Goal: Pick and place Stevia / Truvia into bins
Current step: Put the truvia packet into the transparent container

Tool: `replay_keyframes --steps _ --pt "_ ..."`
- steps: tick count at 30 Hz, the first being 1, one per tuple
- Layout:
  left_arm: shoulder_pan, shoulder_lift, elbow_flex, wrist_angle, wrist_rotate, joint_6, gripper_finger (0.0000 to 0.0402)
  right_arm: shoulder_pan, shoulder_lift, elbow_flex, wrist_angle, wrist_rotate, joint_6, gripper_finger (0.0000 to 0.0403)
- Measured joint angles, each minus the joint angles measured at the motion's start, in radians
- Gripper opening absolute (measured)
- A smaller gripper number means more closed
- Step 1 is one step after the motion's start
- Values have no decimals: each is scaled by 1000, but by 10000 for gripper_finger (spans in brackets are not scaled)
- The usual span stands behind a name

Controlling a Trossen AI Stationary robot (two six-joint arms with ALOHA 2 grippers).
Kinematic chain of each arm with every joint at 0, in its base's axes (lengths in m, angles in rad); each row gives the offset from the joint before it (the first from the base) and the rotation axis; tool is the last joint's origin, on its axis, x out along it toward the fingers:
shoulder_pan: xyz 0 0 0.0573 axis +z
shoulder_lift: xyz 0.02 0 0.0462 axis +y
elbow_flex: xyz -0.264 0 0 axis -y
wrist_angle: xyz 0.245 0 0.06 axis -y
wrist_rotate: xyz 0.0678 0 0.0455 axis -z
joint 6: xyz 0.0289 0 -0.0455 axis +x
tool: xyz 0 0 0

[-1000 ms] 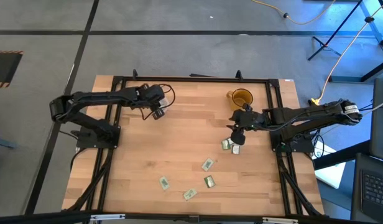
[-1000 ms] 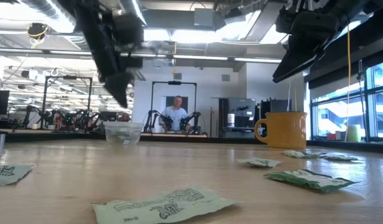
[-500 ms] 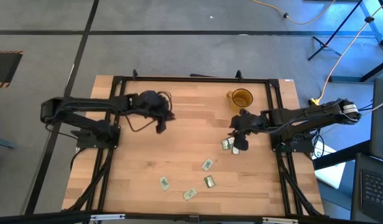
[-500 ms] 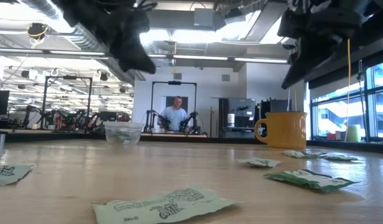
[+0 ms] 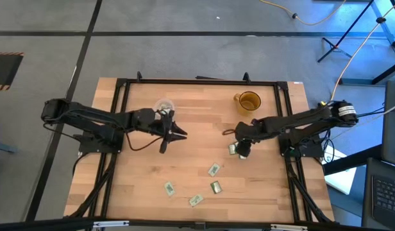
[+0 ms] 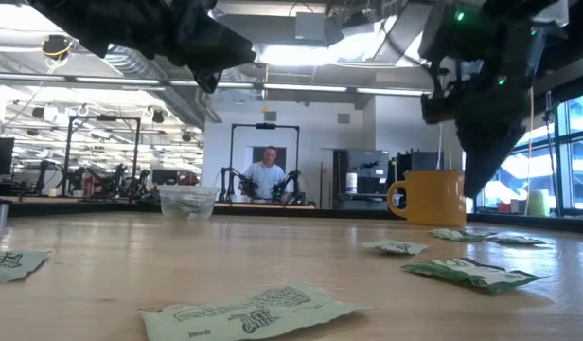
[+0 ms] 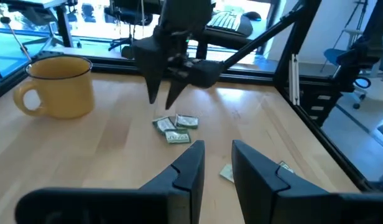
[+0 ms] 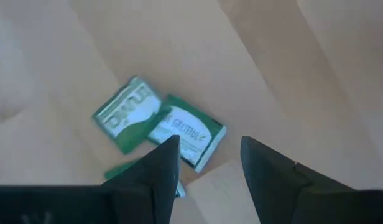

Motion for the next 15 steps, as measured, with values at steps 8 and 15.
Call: replay_keyframes --steps 8,15 --pt "-6 0 0 -13 0 0 73 -10 127 0 3 -52 105 172" --pt "-5 0 0 -16 0 2 73 -10 201 3 10 -83 152 171"
